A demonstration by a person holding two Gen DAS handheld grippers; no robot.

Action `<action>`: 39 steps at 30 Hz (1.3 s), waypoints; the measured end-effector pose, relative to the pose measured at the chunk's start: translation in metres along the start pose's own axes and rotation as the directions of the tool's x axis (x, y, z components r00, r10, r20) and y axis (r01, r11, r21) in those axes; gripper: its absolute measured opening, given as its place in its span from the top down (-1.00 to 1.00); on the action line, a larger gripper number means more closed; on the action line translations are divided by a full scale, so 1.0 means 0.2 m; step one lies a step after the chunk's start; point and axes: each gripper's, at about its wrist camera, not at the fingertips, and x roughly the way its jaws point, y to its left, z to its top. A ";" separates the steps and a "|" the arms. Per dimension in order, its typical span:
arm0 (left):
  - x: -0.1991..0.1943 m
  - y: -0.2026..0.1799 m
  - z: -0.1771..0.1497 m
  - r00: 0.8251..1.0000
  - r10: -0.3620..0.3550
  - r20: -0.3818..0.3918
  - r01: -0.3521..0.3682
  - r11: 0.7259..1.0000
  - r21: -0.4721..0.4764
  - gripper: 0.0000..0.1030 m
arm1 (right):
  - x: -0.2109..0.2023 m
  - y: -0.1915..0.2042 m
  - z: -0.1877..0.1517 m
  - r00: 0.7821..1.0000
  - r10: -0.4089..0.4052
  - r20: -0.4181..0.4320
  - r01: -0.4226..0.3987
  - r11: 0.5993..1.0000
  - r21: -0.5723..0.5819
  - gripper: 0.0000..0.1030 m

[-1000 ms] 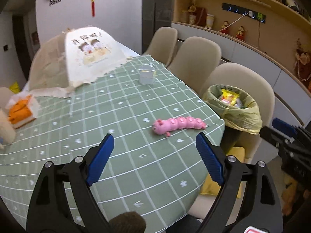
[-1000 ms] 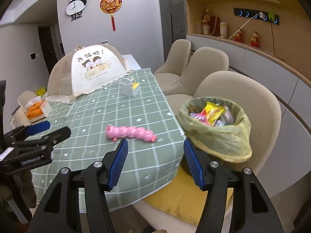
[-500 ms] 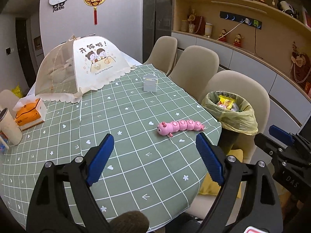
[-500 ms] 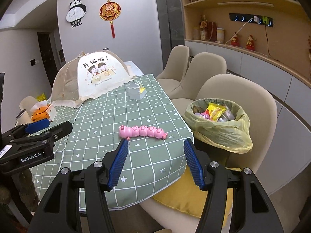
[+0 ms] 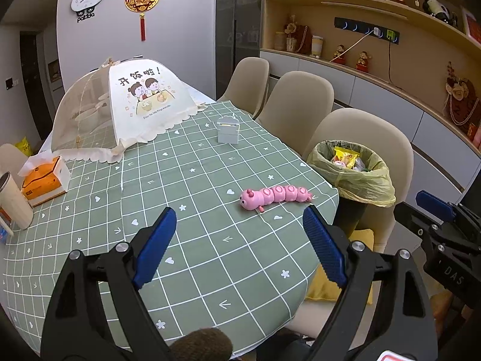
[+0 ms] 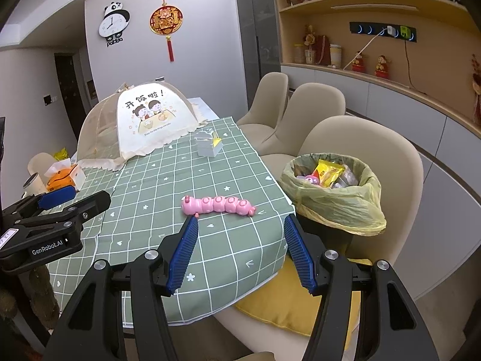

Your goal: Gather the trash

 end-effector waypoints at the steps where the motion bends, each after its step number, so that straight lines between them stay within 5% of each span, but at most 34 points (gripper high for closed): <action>1: 0.00 0.00 0.00 1.000 -0.002 -0.002 0.002 1.000 0.000 -0.59 | 0.00 0.00 0.00 1.000 -0.002 0.000 0.002 1.000 0.000 -0.09; 39: 0.03 -0.01 0.02 1.000 -0.025 -0.002 0.025 1.000 0.002 -0.59 | 0.02 -0.04 0.03 1.000 -0.014 -0.007 0.014 1.000 0.004 -0.09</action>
